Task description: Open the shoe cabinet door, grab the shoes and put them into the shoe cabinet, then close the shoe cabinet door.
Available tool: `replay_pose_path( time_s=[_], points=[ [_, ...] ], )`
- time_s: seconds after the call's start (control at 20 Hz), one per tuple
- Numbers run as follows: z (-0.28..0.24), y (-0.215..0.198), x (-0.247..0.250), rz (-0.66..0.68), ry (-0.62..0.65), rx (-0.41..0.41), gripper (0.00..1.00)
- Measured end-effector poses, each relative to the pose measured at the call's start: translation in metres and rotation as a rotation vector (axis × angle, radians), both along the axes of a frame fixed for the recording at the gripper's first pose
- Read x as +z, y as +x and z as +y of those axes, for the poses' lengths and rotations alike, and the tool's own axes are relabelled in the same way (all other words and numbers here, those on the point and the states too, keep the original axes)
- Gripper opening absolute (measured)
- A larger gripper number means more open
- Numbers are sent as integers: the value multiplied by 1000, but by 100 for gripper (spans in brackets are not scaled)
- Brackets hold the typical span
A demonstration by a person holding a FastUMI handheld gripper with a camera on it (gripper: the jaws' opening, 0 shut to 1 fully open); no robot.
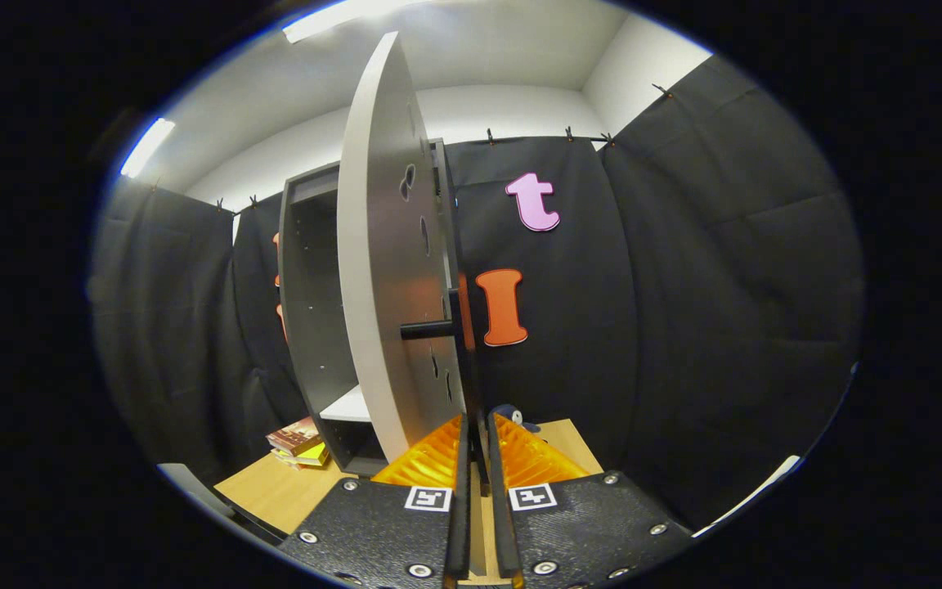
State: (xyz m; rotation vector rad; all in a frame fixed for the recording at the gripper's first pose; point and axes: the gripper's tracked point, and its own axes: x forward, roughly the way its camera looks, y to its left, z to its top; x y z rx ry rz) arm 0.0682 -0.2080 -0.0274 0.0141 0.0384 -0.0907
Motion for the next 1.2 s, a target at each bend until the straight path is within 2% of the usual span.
replay_pose_path(
  time_s=[0.15,0.3,0.55,0.75,1.15,1.2],
  points=[
    [0,-5,-1,3,-73,-45,12],
    [13,-19,-2,12,-66,-50,13],
    [29,-35,-8,32,-82,-115,12],
    [62,-36,-22,61,-106,-115,20],
    [127,-18,-63,142,-105,-98,47],
    [134,-15,-72,157,-87,-93,53]
  ],
)
